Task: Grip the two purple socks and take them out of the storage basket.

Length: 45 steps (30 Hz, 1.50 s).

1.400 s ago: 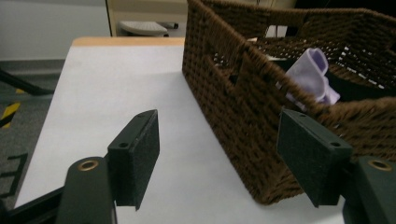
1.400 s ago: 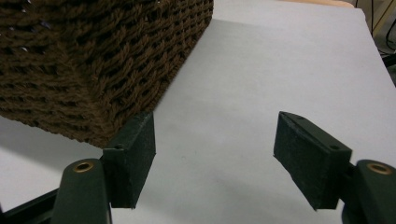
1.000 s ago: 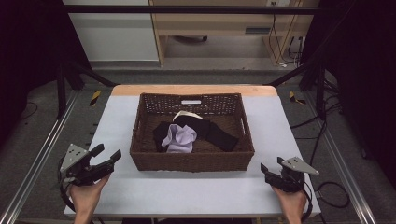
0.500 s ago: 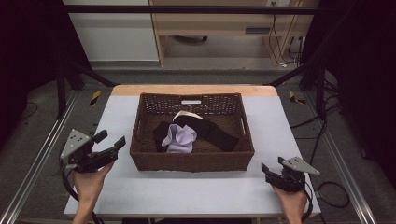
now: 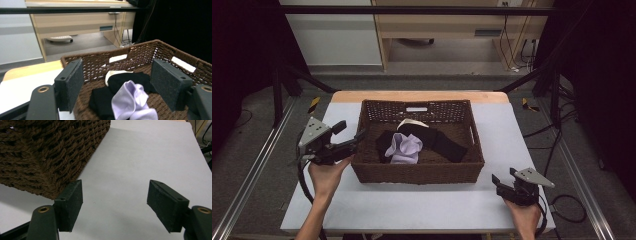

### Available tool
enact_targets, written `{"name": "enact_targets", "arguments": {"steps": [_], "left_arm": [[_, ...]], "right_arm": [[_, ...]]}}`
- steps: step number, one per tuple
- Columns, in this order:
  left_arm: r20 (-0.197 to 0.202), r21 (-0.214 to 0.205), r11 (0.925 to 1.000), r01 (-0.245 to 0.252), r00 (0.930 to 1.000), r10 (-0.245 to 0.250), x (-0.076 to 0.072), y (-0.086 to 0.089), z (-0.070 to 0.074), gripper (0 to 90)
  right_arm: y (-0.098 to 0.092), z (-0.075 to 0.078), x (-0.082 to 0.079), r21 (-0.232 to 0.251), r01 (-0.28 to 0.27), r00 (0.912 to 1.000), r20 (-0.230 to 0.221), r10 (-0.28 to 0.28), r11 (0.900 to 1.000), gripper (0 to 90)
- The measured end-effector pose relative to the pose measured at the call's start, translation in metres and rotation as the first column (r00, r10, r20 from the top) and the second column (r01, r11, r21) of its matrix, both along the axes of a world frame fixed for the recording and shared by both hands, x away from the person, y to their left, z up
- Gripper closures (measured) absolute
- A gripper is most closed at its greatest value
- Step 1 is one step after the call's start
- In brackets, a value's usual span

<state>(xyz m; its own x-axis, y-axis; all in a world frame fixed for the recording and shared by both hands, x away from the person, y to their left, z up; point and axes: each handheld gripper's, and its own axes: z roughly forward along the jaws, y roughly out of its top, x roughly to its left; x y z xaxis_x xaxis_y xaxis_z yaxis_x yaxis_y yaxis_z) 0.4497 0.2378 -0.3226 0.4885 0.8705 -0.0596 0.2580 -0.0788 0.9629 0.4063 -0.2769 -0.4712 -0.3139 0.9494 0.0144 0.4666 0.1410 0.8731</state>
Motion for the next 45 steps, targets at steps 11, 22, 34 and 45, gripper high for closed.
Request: {"name": "enact_targets", "arguments": {"steps": [11, 22, 34, 45], "left_arm": [[0.004, 0.048, 0.9979, 0.044, 0.9990, -0.044, 0.024, -0.037, 0.009, 26.3], [-0.032, 0.076, 0.9959, 0.050, 0.9984, -0.048, 0.052, -0.060, 0.001, 28.2], [-0.097, 0.126, 0.9910, 0.044, 0.9947, -0.031, 0.076, -0.078, -0.021, 29.3], [-0.174, 0.182, 0.9817, 0.056, 0.9844, -0.023, 0.093, -0.095, -0.044, 31.2]], "right_arm": [[0.001, 0.000, 0.001, -0.005, -0.004, 1.0000, -0.001, 0.004, 1.0000, 28.9], [0.001, 0.000, 0.001, -0.006, -0.003, 1.0000, 0.000, 0.003, 1.0000, 29.3], [0.001, 0.000, 0.001, -0.007, -0.005, 1.0000, -0.005, 0.005, 1.0000, 30.0], [0.001, -0.001, 0.002, -0.004, -0.006, 0.9999, -0.015, 0.006, 1.0000, 30.4]]}}
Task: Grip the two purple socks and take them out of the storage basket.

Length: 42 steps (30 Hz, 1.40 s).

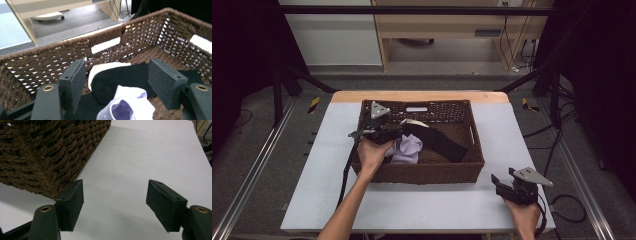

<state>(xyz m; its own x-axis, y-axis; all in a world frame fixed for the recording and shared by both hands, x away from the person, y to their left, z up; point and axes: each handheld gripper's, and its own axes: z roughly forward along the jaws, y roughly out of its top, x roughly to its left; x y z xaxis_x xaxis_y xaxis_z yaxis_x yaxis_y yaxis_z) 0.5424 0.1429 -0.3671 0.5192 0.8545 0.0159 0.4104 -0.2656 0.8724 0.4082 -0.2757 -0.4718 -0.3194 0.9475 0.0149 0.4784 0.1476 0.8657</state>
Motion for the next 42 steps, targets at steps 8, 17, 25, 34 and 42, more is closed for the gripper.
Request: {"name": "enact_targets", "arguments": {"steps": [8, 17, 25, 34, 42], "left_arm": [[-0.054, 0.013, 0.9999, 0.004, 0.9985, -0.003, 0.005, 0.000, -0.009, 37.5], [-0.136, 0.082, 0.9965, 0.017, 0.9906, -0.006, 0.011, -0.006, -0.018, 41.8], [-0.190, 0.117, 0.9928, 0.022, 0.9818, 0.001, 0.014, -0.008, -0.024, 47.4], [-0.285, 0.134, 0.9892, 0.059, 0.9584, -0.019, 0.020, -0.011, -0.030, 69.7], [-0.250, 0.141, 0.9875, 0.071, 0.9677, -0.034, 0.017, -0.011, -0.028, 85.7]], "right_arm": [[0.000, 0.000, 0.000, -0.003, -0.002, 1.0000, -0.004, 0.002, 1.0000, 31.0], [0.000, -0.001, 0.000, -0.005, -0.004, 1.0000, -0.004, 0.004, 1.0000, 31.4], [0.000, -0.001, 0.000, -0.004, -0.005, 1.0000, -0.006, 0.005, 1.0000, 31.6], [0.001, -0.001, 0.000, -0.003, -0.008, 0.9999, -0.011, 0.008, 1.0000, 31.7], [0.000, -0.001, 0.000, -0.009, -0.011, 0.9999, -0.008, 0.011, 0.9999, 32.0]]}}
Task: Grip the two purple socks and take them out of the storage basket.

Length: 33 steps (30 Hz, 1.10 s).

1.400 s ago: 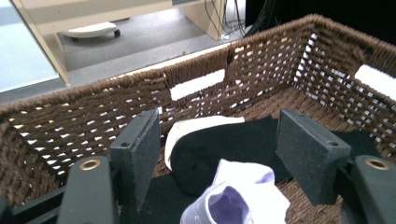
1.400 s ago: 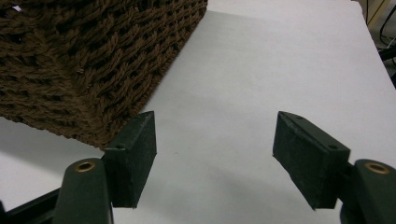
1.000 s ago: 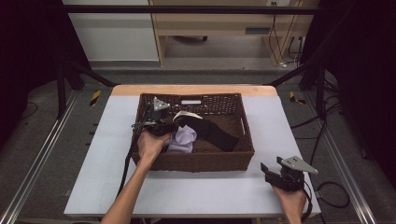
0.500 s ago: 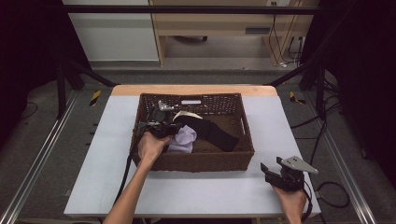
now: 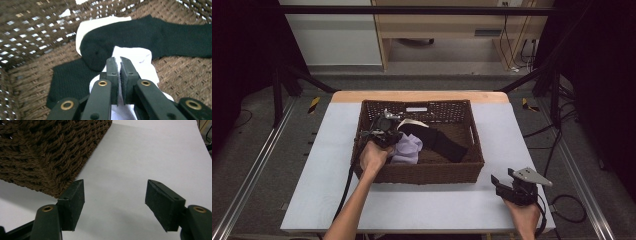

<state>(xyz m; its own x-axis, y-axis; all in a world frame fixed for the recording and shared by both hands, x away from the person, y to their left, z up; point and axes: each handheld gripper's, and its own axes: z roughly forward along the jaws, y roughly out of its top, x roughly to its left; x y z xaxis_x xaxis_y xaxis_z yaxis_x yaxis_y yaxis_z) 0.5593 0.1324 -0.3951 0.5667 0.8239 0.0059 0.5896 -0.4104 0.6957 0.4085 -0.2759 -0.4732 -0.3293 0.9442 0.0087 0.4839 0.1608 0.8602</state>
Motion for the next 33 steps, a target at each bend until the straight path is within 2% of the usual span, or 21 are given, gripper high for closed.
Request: {"name": "enact_targets", "arguments": {"steps": [1, 2, 3, 4, 5, 6, 7, 10, 12, 16, 17, 18, 21, 22, 24, 29, 30, 31, 33], "left_arm": [[0.000, 0.000, 1.0000, 0.000, 1.0000, 0.000, 0.000, 0.000, 0.000, 85.8], [0.033, -0.007, 1.0000, 0.002, 0.9995, -0.002, -0.002, 0.001, 0.002, 85.9], [0.033, -0.007, 1.0000, 0.002, 0.9995, -0.002, -0.002, 0.001, 0.002, 86.0], [0.052, -0.011, 0.9999, 0.006, 0.9986, -0.005, -0.003, 0.001, 0.003, 86.0], [0.085, -0.032, 0.9994, 0.009, 0.9963, -0.006, -0.006, 0.002, 0.006, 86.1], [0.085, -0.032, 0.9994, 0.009, 0.9963, -0.006, -0.006, 0.002, 0.006, 86.1], [0.143, -0.046, 0.9989, 0.014, 0.9897, -0.007, -0.009, 0.003, 0.010, 86.1], [0.198, -0.088, 0.9961, 0.008, 0.9802, 0.009, -0.013, 0.008, 0.017, 86.1], [0.205, -0.103, 0.9947, 0.003, 0.9785, 0.018, -0.013, 0.009, 0.019, 86.3], [0.254, -0.201, 0.9796, -0.003, 0.9655, 0.055, -0.019, 0.020, 0.034, 86.6], [0.254, -0.201, 0.9796, -0.003, 0.9655, 0.055, -0.019, 0.020, 0.034, 86.6], [0.273, -0.225, 0.9744, 0.001, 0.9599, 0.063, -0.023, 0.024, 0.041, 86.6], [0.288, -0.240, 0.9707, 0.009, 0.9557, 0.063, -0.026, 0.026, 0.047, 86.6], [0.304, -0.256, 0.9665, 0.022, 0.9509, 0.059, -0.031, 0.028, 0.053, 86.6], [0.306, -0.261, 0.9651, 0.028, 0.9505, 0.055, -0.033, 0.028, 0.055, 86.6], [0.332, -0.286, 0.9541, 0.088, 0.9433, 0.012, -0.048, 0.031, 0.069, 86.6], [0.343, -0.296, 0.9485, 0.112, 0.9392, -0.003, -0.056, 0.032, 0.074, 86.5], [0.343, -0.296, 0.9485, 0.112, 0.9392, -0.003, -0.056, 0.032, 0.074, 86.5], [0.356, -0.294, 0.9466, 0.132, 0.9342, -0.020, -0.064, 0.033, 0.078, 86.6]], "right_arm": [[0.000, 0.000, 0.000, 0.001, 0.001, 1.0000, -0.001, -0.001, 1.0000, 32.0], [0.000, 0.000, 0.000, 0.002, 0.001, 1.0000, -0.001, -0.001, 1.0000, 32.0], [0.000, 0.000, 0.000, 0.002, 0.001, 1.0000, -0.001, -0.001, 1.0000, 32.0], [0.000, 0.000, 0.000, 0.002, 0.002, 1.0000, -0.001, -0.002, 1.0000, 32.0], [0.000, 0.000, 0.000, 0.001, 0.002, 1.0000, 0.000, -0.002, 1.0000, 32.0], [0.000, 0.000, 0.000, 0.002, 0.004, 1.0000, 0.001, -0.004, 1.0000, 32.0], [-0.001, 0.000, 0.000, 0.003, 0.006, 1.0000, 0.000, -0.006, 1.0000, 32.0], [-0.001, 0.000, 0.000, 0.001, 0.006, 1.0000, 0.001, -0.006, 1.0000, 32.1], [-0.001, 0.000, 0.000, 0.002, 0.008, 1.0000, 0.000, -0.008, 1.0000, 32.1], [-0.001, 0.000, 0.000, 0.001, 0.008, 1.0000, 0.000, -0.008, 1.0000, 32.3], [-0.001, 0.000, 0.000, 0.001, 0.008, 1.0000, 0.001, -0.008, 1.0000, 32.3], [-0.001, 0.000, 0.000, 0.001, 0.008, 1.0000, 0.001, -0.008, 1.0000, 32.4], [-0.001, 0.000, 0.000, 0.001, 0.008, 1.0000, 0.001, -0.008, 1.0000, 32.4], [-0.001, 0.000, 0.000, 0.000, 0.008, 1.0000, 0.001, -0.008, 1.0000, 32.5], [-0.001, 0.000, 0.000, 0.001, 0.009, 1.0000, 0.001, -0.009, 1.0000, 32.5], [-0.001, 0.000, 0.000, -0.001, 0.011, 0.9999, 0.003, -0.011, 0.9999, 32.6], [-0.001, 0.000, 0.000, -0.001, 0.011, 0.9999, 0.003, -0.011, 0.9999, 32.6], [-0.001, 0.000, 0.000, -0.001, 0.011, 0.9999, 0.003, -0.011, 0.9999, 32.6], [-0.001, 0.000, 0.000, -0.002, 0.012, 0.9999, 0.003, -0.012, 0.9999, 32.6]]}}
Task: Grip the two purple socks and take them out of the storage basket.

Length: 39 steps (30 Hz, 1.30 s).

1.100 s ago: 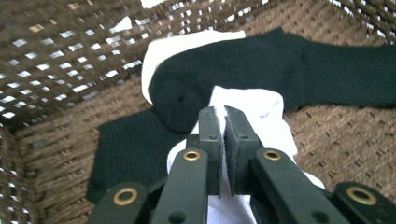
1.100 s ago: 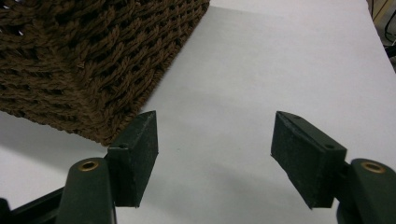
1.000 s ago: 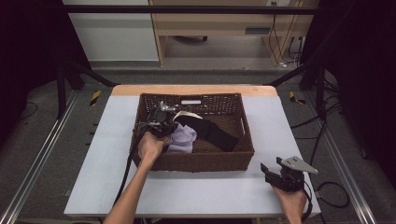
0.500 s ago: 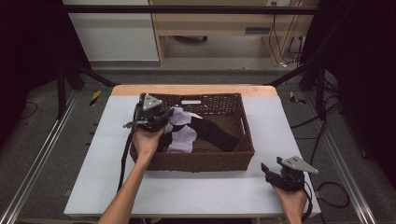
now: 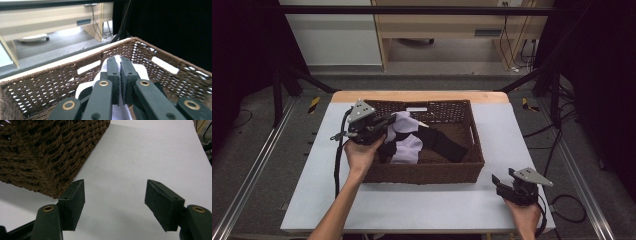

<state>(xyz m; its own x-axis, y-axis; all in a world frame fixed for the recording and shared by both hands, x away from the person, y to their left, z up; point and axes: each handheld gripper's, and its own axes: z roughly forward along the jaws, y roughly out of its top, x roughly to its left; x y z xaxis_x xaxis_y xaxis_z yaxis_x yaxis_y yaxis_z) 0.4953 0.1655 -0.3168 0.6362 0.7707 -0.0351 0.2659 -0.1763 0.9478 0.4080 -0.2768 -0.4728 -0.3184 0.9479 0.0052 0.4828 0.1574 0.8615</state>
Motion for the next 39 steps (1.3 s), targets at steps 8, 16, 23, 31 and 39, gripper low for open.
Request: {"name": "enact_targets", "arguments": {"steps": [8, 16, 23, 31, 39], "left_arm": [[0.050, -0.032, 0.9958, 0.086, 0.9952, -0.084, -0.036, 0.002, 0.016, 86.5], [0.086, -0.017, 0.9872, 0.159, 0.9839, -0.157, -0.072, 0.003, 0.028, 86.5], [0.091, 0.004, 0.9792, 0.203, 0.9750, -0.202, -0.097, 0.006, 0.025, 86.5], [0.067, 0.035, 0.9711, 0.236, 0.9690, -0.238, -0.119, 0.009, 0.005, 86.5], [-0.022, 0.078, 0.9596, 0.270, 0.9627, -0.270, -0.133, 0.010, -0.035, 86.5]], "right_arm": [[0.000, 0.001, -0.001, 0.005, 0.000, 1.0000, -0.002, 0.000, 1.0000, 32.7], [-0.001, 0.000, -0.002, -0.001, 0.002, 1.0000, 0.006, -0.002, 1.0000, 32.8], [0.000, 0.000, -0.002, -0.002, 0.002, 1.0000, 0.003, -0.002, 1.0000, 33.0], [0.000, 0.000, -0.003, -0.001, 0.004, 1.0000, 0.001, -0.004, 1.0000, 33.0], [0.000, 0.000, -0.003, -0.002, 0.005, 1.0000, -0.003, -0.005, 1.0000, 33.1]]}}
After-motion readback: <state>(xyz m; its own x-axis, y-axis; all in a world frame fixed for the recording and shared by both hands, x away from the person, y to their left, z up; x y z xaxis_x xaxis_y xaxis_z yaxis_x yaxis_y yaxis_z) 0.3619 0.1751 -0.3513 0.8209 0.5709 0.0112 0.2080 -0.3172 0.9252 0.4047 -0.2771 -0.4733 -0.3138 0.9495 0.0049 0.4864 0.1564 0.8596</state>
